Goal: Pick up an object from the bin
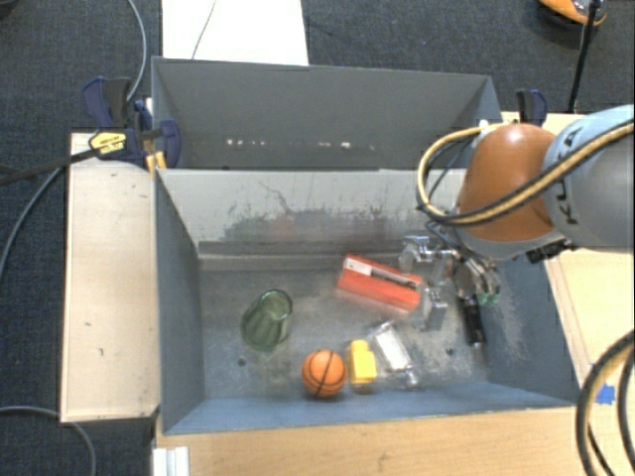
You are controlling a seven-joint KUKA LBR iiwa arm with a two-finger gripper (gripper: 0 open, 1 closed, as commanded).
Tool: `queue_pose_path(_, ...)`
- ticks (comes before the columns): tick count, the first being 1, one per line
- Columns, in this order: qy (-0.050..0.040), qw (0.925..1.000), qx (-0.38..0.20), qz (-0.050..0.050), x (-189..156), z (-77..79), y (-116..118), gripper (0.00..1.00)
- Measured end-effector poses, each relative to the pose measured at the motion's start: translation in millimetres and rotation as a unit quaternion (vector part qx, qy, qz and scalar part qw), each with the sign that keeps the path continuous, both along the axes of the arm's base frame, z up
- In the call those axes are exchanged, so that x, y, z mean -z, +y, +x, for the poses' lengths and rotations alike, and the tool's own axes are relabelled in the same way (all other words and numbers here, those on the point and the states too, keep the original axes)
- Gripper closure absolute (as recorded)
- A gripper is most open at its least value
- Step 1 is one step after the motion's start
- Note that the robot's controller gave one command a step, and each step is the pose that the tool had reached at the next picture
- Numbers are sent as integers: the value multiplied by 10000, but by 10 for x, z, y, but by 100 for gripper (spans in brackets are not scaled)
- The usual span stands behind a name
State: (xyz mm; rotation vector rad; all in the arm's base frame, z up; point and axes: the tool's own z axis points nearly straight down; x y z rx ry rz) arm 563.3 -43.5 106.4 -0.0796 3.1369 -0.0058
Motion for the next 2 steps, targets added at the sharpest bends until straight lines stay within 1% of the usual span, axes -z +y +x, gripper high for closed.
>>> queue_pose_path(1,-6,9993,-373,24,145,41,247,0)
queue_pose_path(2,-8,9909,-1344,3,253,59,407,0)
